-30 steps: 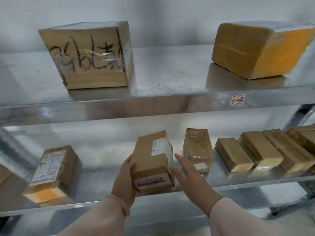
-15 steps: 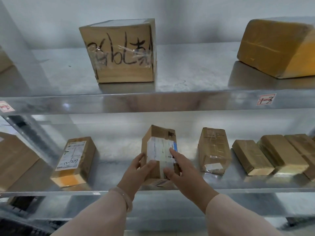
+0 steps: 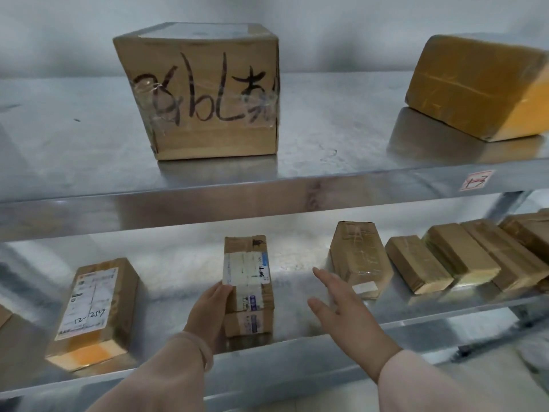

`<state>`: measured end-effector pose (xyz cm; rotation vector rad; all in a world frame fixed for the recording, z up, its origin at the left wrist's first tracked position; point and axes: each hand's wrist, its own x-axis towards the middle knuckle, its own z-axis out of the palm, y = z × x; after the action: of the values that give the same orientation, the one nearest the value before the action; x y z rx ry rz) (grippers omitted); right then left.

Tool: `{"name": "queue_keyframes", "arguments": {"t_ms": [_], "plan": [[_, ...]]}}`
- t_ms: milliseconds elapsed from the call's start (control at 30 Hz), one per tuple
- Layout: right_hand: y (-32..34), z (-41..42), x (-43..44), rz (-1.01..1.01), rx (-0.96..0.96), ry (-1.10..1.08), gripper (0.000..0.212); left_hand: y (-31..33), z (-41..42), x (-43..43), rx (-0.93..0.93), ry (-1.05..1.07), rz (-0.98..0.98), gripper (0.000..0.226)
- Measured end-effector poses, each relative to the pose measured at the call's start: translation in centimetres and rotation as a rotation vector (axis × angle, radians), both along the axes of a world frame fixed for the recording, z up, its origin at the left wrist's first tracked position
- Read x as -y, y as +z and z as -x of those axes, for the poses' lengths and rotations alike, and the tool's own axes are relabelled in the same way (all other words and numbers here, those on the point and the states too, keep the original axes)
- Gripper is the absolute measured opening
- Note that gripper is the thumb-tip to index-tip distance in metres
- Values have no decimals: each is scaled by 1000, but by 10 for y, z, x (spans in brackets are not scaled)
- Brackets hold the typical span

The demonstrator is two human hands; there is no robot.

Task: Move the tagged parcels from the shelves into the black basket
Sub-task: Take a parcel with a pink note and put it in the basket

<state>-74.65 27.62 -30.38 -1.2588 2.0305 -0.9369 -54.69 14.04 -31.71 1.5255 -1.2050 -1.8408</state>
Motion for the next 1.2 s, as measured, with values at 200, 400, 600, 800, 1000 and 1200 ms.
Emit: {"name": "queue_keyframes", "arguments": {"t_ms": [200, 400, 600, 800, 1000, 1200], "plan": [[1, 20, -14, 62, -60, -183, 50, 15, 16, 16, 405, -88, 598, 60], [6, 52, -26, 129, -101, -335, 45, 48, 75, -7, 372, -314, 1005, 62], [5, 99, -25, 65, -61, -306, 53, 28, 155, -45, 338, -555, 858, 63], [2, 159, -18, -67, -106, -219, 53, 20, 223, -58, 325, -505, 706, 58], [-16, 172, -7, -72, 406, 46, 31, 5, 257, -60, 515, -396, 532, 86], [-30, 196, -4, -50, 371, 159, 39, 8, 249, -56, 314, -127, 446, 79]]}}
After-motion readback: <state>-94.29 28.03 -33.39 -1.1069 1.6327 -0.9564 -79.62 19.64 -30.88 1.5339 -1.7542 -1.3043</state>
